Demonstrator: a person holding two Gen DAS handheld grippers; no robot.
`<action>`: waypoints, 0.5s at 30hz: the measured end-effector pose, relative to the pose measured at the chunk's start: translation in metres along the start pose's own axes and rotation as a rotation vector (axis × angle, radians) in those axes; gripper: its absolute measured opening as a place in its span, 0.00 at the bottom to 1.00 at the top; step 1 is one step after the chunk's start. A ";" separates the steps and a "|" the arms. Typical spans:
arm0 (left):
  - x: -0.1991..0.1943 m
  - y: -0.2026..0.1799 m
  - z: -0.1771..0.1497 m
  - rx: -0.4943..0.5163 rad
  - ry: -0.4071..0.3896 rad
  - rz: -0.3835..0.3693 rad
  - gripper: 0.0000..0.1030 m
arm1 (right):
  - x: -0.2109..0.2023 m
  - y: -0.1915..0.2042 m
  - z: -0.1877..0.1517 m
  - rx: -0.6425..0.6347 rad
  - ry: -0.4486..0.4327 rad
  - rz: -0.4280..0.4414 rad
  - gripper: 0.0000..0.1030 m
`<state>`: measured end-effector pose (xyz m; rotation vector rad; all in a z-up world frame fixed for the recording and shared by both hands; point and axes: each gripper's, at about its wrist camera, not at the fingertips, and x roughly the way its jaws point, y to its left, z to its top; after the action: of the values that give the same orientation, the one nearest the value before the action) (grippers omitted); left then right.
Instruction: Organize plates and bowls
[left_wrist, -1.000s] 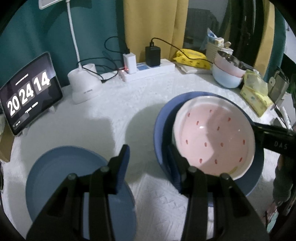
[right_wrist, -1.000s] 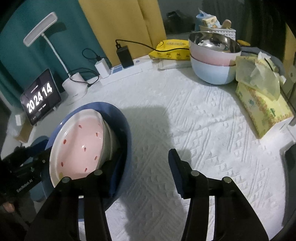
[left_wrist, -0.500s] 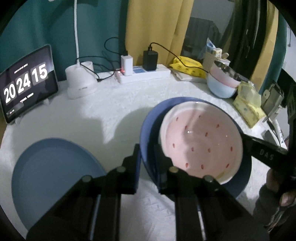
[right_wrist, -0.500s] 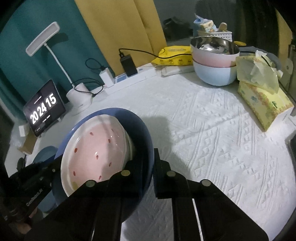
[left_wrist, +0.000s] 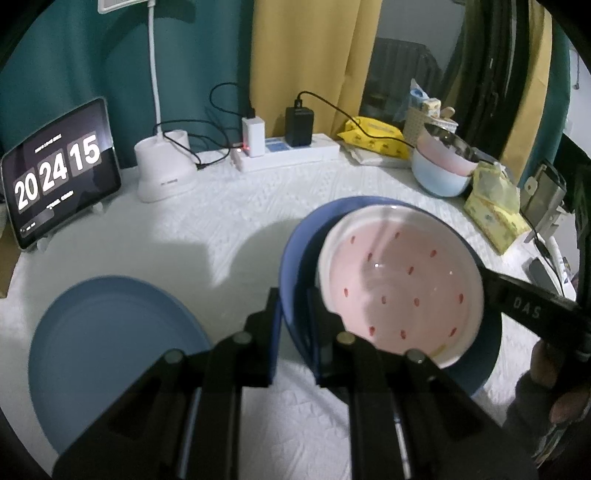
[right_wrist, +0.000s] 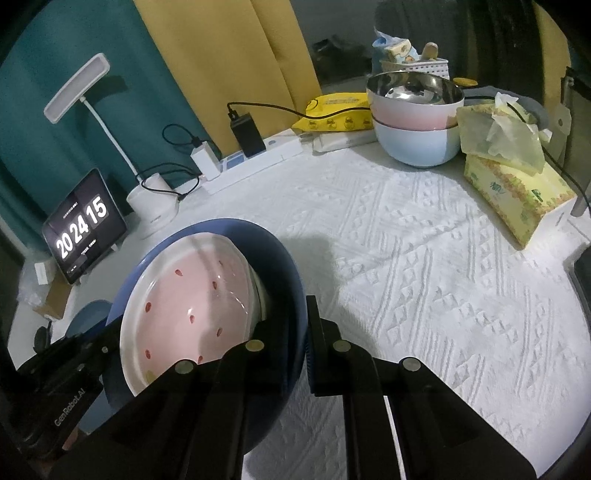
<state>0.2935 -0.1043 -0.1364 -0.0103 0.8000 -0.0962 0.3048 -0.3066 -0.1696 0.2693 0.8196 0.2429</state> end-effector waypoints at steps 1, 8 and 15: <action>-0.001 0.000 0.000 0.001 -0.003 -0.001 0.11 | -0.001 0.000 -0.001 0.000 -0.003 -0.001 0.10; -0.011 -0.002 0.000 0.008 -0.028 -0.006 0.11 | -0.012 0.004 0.001 -0.003 -0.023 -0.009 0.10; -0.024 -0.001 -0.001 0.011 -0.054 -0.007 0.11 | -0.024 0.010 0.000 -0.012 -0.043 -0.010 0.10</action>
<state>0.2761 -0.1032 -0.1195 -0.0053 0.7460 -0.1063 0.2879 -0.3049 -0.1498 0.2587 0.7766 0.2315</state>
